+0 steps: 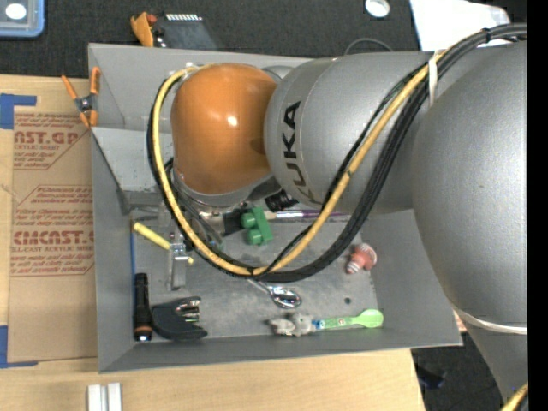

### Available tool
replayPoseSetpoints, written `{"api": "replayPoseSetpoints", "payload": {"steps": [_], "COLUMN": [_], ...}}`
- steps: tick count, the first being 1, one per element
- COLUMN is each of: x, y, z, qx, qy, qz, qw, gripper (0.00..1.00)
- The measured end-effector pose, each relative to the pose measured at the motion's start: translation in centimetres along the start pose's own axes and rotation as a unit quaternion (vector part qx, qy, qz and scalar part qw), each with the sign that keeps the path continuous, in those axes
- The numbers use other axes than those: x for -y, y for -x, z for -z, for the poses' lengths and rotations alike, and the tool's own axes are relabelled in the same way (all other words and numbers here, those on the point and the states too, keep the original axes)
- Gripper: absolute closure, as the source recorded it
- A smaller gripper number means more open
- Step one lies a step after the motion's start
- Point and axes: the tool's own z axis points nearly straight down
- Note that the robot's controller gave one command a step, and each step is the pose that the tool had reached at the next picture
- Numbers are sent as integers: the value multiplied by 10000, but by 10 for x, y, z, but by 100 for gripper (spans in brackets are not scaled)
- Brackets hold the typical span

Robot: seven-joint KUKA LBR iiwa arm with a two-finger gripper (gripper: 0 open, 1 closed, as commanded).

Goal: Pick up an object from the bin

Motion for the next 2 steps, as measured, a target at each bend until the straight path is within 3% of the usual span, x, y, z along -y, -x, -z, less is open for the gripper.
{"api": "replayPoseSetpoints", "payload": {"steps": [1, 2], "x": [2, 9], "y": [2, 25], "z": [5, -49], "qx": [35, 42], "qy": [9, 18], "qz": [-16, -985], "qw": [10000, 9951], "gripper": [0, 0]}}
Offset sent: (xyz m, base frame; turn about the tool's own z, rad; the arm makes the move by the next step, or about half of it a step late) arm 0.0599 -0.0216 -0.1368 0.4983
